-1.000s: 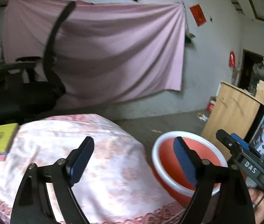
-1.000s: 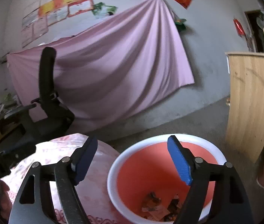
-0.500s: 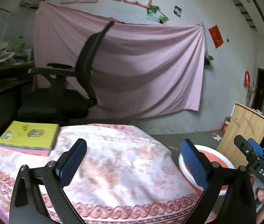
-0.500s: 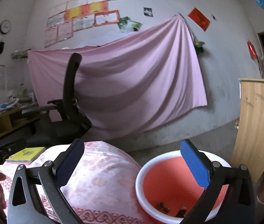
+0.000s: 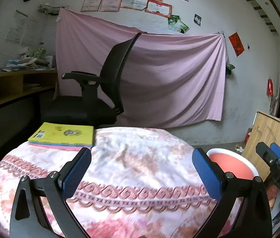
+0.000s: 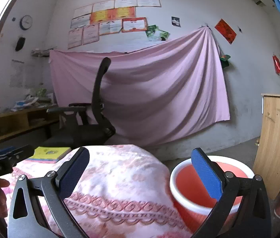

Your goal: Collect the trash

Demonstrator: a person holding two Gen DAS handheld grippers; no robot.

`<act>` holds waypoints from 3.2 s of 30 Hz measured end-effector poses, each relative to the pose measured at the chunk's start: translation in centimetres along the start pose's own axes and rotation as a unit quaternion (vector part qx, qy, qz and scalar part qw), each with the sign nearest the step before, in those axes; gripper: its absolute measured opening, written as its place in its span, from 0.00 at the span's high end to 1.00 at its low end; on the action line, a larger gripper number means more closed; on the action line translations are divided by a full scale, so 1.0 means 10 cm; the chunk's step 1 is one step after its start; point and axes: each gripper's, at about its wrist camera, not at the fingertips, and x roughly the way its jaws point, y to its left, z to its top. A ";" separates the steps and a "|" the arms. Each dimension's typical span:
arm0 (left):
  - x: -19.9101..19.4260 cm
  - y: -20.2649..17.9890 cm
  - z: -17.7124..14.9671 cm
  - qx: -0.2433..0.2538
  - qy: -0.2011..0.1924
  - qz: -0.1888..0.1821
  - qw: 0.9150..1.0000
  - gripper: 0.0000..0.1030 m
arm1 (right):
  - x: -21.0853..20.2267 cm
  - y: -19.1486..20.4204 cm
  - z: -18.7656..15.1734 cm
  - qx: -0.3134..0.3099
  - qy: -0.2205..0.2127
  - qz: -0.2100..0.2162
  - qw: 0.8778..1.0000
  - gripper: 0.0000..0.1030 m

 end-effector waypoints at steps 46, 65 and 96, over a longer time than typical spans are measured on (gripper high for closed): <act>-0.32 0.16 -0.61 0.014 0.001 0.022 1.000 0.03 | -0.31 0.34 -0.48 -0.029 0.023 0.006 0.999 0.00; -0.32 0.15 -0.60 0.015 0.001 0.021 1.000 0.03 | -0.31 0.34 -0.47 -0.029 0.024 0.006 0.999 0.00; -0.29 0.13 -0.62 0.028 -0.001 0.037 0.999 0.03 | -0.31 0.35 -0.52 -0.030 0.027 0.007 0.999 0.00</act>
